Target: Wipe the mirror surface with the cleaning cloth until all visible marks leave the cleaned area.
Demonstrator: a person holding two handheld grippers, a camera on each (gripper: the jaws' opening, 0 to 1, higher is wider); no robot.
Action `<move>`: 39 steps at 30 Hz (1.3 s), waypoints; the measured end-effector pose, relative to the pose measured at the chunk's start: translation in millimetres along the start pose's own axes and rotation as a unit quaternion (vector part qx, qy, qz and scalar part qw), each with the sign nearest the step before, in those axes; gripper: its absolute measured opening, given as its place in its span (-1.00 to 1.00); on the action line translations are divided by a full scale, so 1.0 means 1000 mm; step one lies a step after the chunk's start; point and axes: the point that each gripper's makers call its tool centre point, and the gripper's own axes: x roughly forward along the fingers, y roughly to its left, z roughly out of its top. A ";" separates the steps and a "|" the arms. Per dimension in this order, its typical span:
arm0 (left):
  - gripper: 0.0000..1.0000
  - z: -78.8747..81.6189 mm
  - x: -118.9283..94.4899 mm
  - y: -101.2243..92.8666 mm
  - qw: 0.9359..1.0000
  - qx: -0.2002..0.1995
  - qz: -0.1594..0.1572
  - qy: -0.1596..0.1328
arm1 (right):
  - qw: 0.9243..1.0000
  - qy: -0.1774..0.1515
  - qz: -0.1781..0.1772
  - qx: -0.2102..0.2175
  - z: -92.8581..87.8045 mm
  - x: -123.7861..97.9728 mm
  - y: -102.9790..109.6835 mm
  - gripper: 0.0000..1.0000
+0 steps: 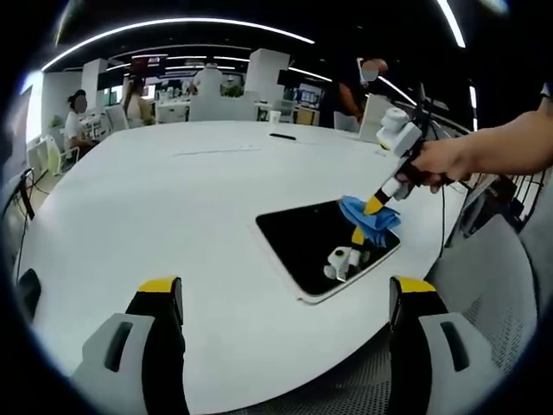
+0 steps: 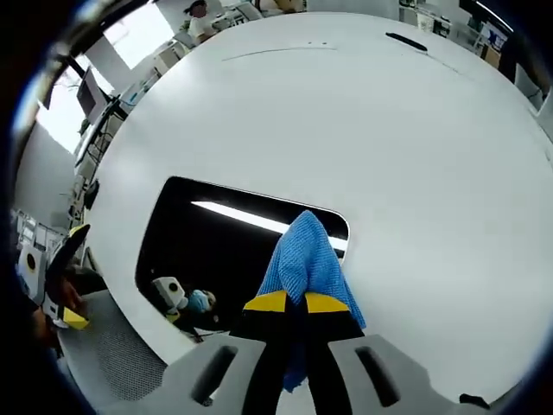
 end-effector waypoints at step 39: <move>0.95 -0.003 -0.002 0.007 1.000 0.017 0.008 0.011 | 1.000 0.010 -0.012 -0.004 0.035 0.009 -0.014 -1.00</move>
